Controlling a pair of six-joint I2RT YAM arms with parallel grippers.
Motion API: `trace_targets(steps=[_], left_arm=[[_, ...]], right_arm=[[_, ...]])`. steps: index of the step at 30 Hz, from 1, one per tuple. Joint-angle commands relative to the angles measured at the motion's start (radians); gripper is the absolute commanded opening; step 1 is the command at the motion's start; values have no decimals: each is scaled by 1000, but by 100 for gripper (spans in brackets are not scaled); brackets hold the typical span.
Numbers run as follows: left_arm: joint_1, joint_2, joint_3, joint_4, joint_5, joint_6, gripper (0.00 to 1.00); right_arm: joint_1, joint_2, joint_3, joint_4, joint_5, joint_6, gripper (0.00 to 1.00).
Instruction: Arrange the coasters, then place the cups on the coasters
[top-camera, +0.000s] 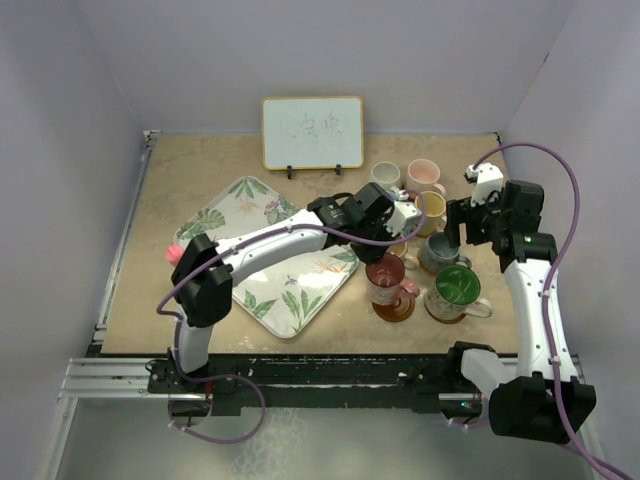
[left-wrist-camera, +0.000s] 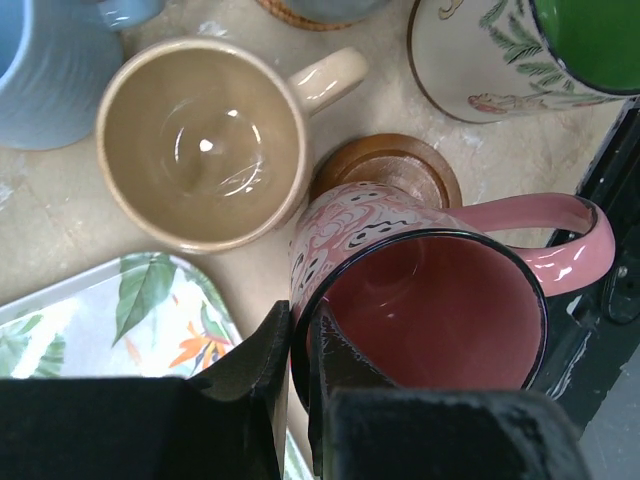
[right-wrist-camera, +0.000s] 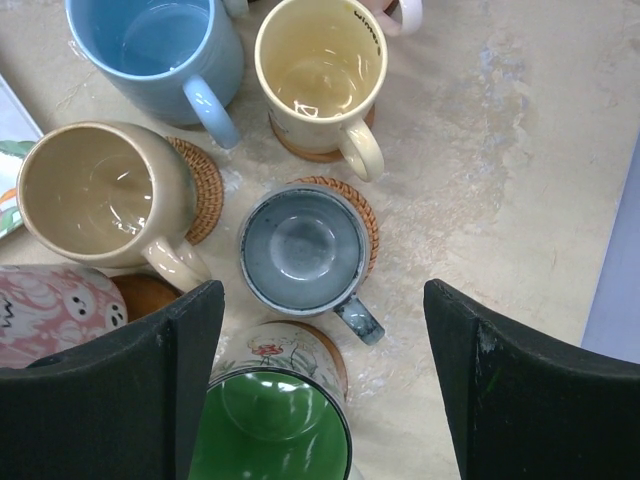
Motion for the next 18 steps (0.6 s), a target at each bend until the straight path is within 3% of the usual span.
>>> trace_targets(steps=[1, 18], left_arm=[[-34, -4, 105, 80, -6, -55, 3], [-117, 84, 178, 34, -100, -46, 3]], right_arm=[[1, -22, -3, 25, 9, 15, 83], [-1, -24, -6, 20, -2, 14, 83]])
